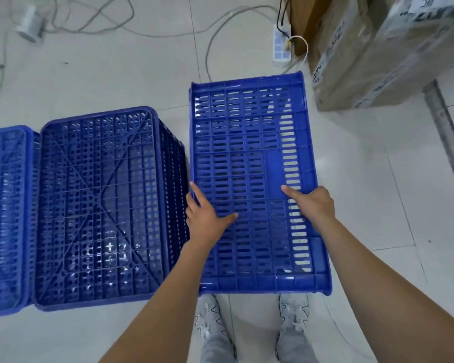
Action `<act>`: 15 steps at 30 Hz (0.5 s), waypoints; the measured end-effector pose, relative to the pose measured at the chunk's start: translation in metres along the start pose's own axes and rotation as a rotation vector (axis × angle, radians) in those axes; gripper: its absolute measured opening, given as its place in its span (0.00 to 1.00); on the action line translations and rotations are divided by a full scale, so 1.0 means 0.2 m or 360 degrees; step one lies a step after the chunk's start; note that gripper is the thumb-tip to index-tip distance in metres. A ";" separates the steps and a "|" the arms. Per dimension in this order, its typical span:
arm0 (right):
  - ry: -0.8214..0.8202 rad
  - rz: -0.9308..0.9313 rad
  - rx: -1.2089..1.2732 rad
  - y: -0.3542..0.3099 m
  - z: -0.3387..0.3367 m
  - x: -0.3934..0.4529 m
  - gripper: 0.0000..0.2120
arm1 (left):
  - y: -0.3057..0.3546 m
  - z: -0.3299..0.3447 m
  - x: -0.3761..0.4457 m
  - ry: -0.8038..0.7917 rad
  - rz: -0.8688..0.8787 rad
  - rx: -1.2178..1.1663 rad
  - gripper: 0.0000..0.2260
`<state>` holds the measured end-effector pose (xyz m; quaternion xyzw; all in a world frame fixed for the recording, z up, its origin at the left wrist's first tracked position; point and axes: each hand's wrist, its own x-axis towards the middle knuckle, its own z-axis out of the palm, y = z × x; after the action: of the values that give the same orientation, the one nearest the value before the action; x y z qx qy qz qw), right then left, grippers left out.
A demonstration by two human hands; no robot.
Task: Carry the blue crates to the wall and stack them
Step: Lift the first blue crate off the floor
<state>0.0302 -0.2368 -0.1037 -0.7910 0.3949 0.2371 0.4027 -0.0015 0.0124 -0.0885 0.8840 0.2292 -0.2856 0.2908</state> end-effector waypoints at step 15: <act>0.0339 -0.0323 -0.0167 -0.27 0.09 -0.30 0.24 | -0.15 -0.08 0.07 -0.0160 -0.0077 0.0264 0.47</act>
<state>0.0388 -0.1758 -0.0467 -0.8674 0.3405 0.1304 0.3386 -0.0033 0.0475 -0.0986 0.8838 0.2111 -0.3545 0.2207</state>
